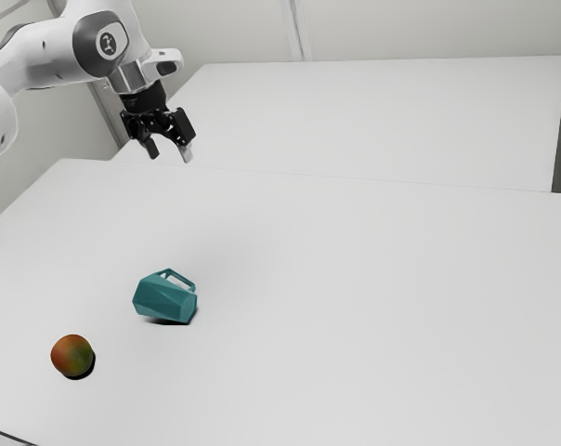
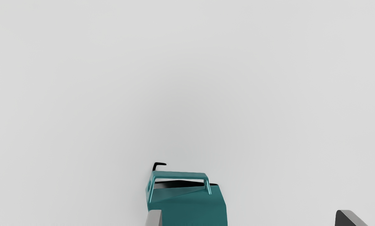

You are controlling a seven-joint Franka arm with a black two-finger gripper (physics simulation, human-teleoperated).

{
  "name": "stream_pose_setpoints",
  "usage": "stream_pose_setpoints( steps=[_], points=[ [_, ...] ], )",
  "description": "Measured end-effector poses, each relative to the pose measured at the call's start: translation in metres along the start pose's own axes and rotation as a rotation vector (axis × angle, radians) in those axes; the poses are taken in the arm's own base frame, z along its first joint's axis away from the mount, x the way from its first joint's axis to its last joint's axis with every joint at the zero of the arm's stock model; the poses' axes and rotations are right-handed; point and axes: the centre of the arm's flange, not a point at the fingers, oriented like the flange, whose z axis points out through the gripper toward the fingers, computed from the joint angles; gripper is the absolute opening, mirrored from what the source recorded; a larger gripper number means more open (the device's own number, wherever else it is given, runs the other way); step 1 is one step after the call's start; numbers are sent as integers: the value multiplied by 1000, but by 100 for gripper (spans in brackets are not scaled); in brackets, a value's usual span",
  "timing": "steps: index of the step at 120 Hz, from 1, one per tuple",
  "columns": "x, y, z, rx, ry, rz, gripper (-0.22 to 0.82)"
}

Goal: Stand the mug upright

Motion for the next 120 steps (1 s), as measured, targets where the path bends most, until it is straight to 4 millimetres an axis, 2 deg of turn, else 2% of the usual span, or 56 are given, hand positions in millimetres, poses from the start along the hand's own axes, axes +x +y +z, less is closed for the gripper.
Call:
stream_pose_setpoints(
  steps=[31, 41, 46, 60, 68, 83, 98, 109, 120],
  points=[
    [-1, -1, 2, -5, -8, -11, 60],
    [-7, -5, 0, -11, -9, -26, 60],
    [-14, -17, -7, -24, 2, -53, 60],
    [-41, -81, -15, -122, 21, -170, 60],
    [-61, -101, -10, -201, 8, -209, 60],
    [-110, -123, 21, -396, -26, -260, 60],
    [-142, -155, 55, -546, -25, -293, 60],
    [-151, -173, 86, -627, -28, -291, 60],
    [-148, -172, 126, -689, -53, -263, 60]
  ],
)
